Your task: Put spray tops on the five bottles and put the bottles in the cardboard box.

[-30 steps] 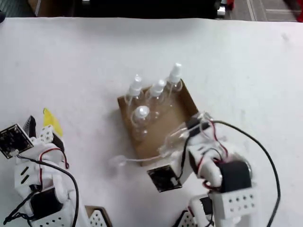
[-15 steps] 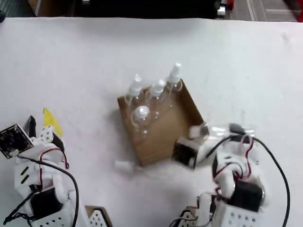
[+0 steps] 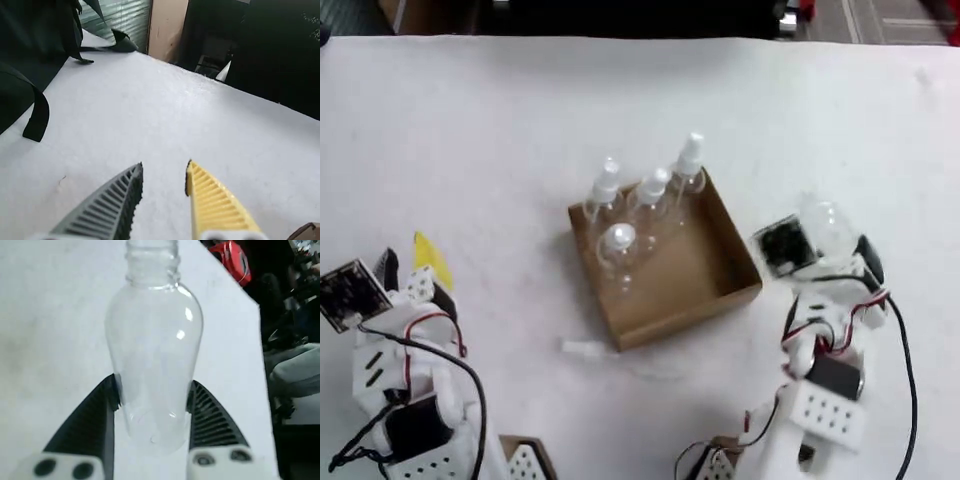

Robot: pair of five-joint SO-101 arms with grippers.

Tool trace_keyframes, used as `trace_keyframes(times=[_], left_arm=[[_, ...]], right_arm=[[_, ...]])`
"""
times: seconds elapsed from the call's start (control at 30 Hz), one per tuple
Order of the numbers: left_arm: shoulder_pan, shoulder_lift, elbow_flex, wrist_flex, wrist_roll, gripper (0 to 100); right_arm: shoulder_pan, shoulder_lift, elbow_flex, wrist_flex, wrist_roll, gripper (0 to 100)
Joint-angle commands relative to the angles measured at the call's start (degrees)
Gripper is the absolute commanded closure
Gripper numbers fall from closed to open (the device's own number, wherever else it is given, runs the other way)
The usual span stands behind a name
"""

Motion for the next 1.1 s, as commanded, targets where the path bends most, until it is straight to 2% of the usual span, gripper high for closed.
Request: trace_keyframes(times=[0.0,0.2,0.3,0.47,0.6,0.87,1.07], left_arm=[[0.75,-0.66,-0.53,-1.67,-0.79,86],[0.75,-0.66,-0.44,-1.67,-0.79,86],[0.75,-0.66,-0.44,-1.67,-0.79,86],[0.75,-0.66,-0.44,-1.67,-0.79,86],[0.75,-0.66,-0.44,-1.67,-0.79,86],[0.75,-0.66,-0.44,-1.67,-0.79,86],[0.75,-0.66,-0.44,-1.67,-0.79,86]], right_arm=[[2.86,16.31,-13.1,0.13,-9.76,98.2],[4.7,43.91,-41.23,20.62,-20.13,98.1],[4.7,52.44,-47.82,23.16,-24.09,98.1],[1.27,58.86,-48.26,17.36,-26.9,98.1],[-3.91,61.05,-46.68,19.82,-26.64,98.1],[-7.16,59.47,-43.25,20.09,-26.55,98.1],[-12.35,59.47,-39.38,19.47,-26.99,98.1]])
